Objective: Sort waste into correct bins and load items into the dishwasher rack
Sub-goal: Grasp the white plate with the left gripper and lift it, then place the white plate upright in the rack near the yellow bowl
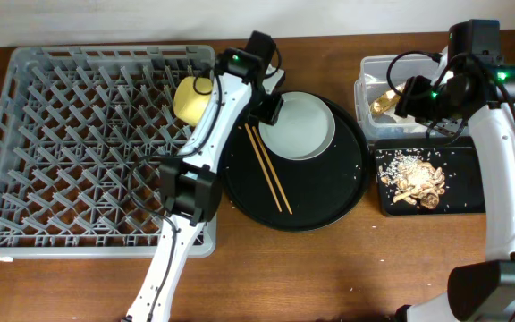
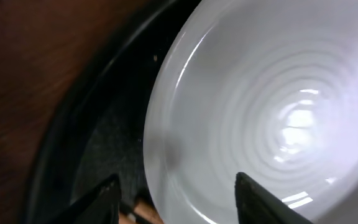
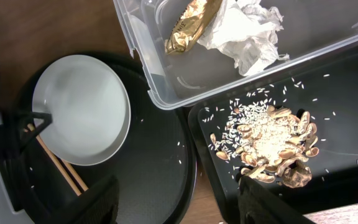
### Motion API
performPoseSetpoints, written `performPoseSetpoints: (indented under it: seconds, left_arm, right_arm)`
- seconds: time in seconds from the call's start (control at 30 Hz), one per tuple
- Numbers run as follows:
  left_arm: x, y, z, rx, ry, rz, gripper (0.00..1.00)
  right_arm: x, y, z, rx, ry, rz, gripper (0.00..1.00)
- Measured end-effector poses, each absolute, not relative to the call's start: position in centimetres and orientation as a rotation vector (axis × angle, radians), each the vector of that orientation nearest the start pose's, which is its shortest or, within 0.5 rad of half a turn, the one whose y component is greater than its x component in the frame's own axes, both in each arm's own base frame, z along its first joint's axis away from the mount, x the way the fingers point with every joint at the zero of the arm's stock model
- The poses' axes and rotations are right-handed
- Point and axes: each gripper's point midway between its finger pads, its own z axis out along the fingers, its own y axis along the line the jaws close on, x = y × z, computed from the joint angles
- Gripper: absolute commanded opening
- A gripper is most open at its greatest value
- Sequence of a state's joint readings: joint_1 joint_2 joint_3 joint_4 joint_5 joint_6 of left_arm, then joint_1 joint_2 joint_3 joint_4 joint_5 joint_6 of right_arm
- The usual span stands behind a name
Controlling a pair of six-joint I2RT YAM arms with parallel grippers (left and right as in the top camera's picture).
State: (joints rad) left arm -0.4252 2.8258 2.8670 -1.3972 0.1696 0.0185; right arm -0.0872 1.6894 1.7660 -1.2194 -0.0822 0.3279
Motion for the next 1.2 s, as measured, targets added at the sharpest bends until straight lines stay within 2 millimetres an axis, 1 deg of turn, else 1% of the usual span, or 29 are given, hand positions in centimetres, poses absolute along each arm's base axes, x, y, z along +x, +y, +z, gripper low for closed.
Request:
performPoseSetpoints:
  seconds: [0.03, 0.07, 0.1, 0.13, 0.3, 0.37, 0.4, 0.47, 0.5, 0.57, 0.63, 0.67, 0.7, 0.73, 0.77, 0.8, 0.83, 0.87, 0.9, 0.93, 0.97, 1.0, 1.03, 1.07, 1.1, 1.17, 1.2]
  left_arm:
    - [50.3, -25.9, 2.2, 0.677, 2.880, -0.307, 0.36]
    - [50.3, -26.0, 1.7, 0.676, 2.884, -0.307, 0.19]
    - [50.3, -26.0, 1.3, 0.668, 2.890, -0.307, 0.09]
    - [50.3, -26.0, 1.3, 0.665, 2.891, -0.308, 0.01]
    - [50.4, -26.8, 1.6, 0.660, 2.875, -0.351, 0.01]
    - [49.5, -26.8, 2.1, 0.669, 2.900, -0.357, 0.01]
    - [49.2, -26.6, 3.0, 0.670, 2.904, -0.357, 0.01]
    - [49.2, -26.5, 5.7, 0.665, 2.861, -0.363, 0.01]
    - [49.5, -26.4, 7.3, 0.656, 2.825, -0.364, 0.01]
    - [50.3, -24.9, 11.1, 0.617, 2.761, -0.307, 0.01]
    - [50.8, -22.2, 16.0, 0.553, 2.688, -0.221, 0.01]
    - [50.8, -21.2, 17.9, 0.528, 2.663, -0.193, 0.01]
    - [50.2, -17.9, 23.1, 0.448, 2.596, -0.119, 0.01]
    - [49.8, -16.4, 24.8, 0.410, 2.577, -0.089, 0.01]
    - [49.0, -14.3, 26.7, 0.354, 2.567, -0.041, 0.01]
    - [48.6, -10.7, 29.9, 0.253, 2.513, 0.018, 0.01]
    - [48.3, -7.9, 32.1, 0.169, 2.470, 0.069, 0.01]
    - [48.0, -5.8, 33.3, 0.108, 2.444, 0.116, 0.01]
    - [47.6, -2.1, 35.0, -0.006, 2.404, 0.230, 0.00]
    - [47.3, 0.3, 35.7, -0.078, 2.382, 0.325, 0.00]
    - [46.9, 3.0, 36.2, -0.157, 2.357, 0.490, 0.00]
    - [46.8, 4.1, 36.2, -0.190, 2.348, 0.582, 0.00]
    - [46.8, 4.8, 36.2, -0.211, 2.341, 0.649, 0.00]
    - [47.5, 5.8, 35.4, -0.239, 2.335, 0.750, 0.00]
    - [48.1, 6.1, 34.6, -0.244, 2.342, 0.790, 0.00]
    - [50.0, 6.7, 33.4, -0.273, 2.312, 0.864, 0.00]
    - [51.1, 7.0, 32.2, -0.282, 2.303, 0.906, 0.00]
  right_arm:
    - [39.3, -2.0, 23.1, 0.537, 2.667, 0.182, 0.63]
    - [39.2, -2.0, 23.1, 0.536, 2.667, 0.182, 0.62]
    - [39.2, -2.0, 23.1, 0.537, 2.667, 0.182, 0.63]
    - [39.3, -2.0, 23.1, 0.536, 2.667, 0.182, 0.63]
    - [39.2, -2.0, 23.1, 0.537, 2.667, 0.182, 0.63]
    - [39.2, -2.0, 23.1, 0.537, 2.667, 0.182, 0.63]
    - [39.3, -2.0, 23.1, 0.537, 2.667, 0.182, 0.63]
    - [39.2, -2.0, 23.1, 0.537, 2.667, 0.182, 0.63]
    - [39.2, -2.0, 23.1, 0.537, 2.667, 0.182, 0.63]
    - [39.3, -2.0, 23.1, 0.537, 2.667, 0.182, 0.62]
    - [39.3, -2.0, 23.1, 0.536, 2.666, 0.182, 0.63]
    - [39.3, -2.0, 23.1, 0.536, 2.666, 0.182, 0.63]
    - [39.3, -2.0, 23.1, 0.535, 2.666, 0.182, 0.63]
    - [39.3, -2.0, 23.1, 0.535, 2.667, 0.182, 0.63]
    - [39.3, -2.0, 23.1, 0.536, 2.666, 0.182, 0.63]
    - [39.3, -2.0, 23.1, 0.536, 2.666, 0.182, 0.63]
    - [39.3, -2.0, 23.1, 0.536, 2.666, 0.182, 0.63]
    - [39.3, -2.0, 23.1, 0.536, 2.666, 0.182, 0.63]
    - [39.3, -2.0, 23.1, 0.536, 2.666, 0.182, 0.63]
    - [39.3, -2.0, 23.1, 0.535, 2.666, 0.182, 0.63]
    - [39.3, -2.0, 23.1, 0.536, 2.666, 0.182, 0.63]
    - [39.3, -2.0, 23.1, 0.536, 2.664, 0.183, 0.63]
    - [39.4, -2.0, 23.2, 0.535, 2.661, 0.183, 0.63]
    - [39.4, -2.0, 23.2, 0.535, 2.659, 0.183, 0.63]
    - [39.4, -2.0, 23.2, 0.535, 2.660, 0.183, 0.63]
    - [39.4, -2.0, 23.2, 0.535, 2.661, 0.183, 0.63]
    - [39.4, -2.0, 23.2, 0.535, 2.663, 0.183, 0.63]
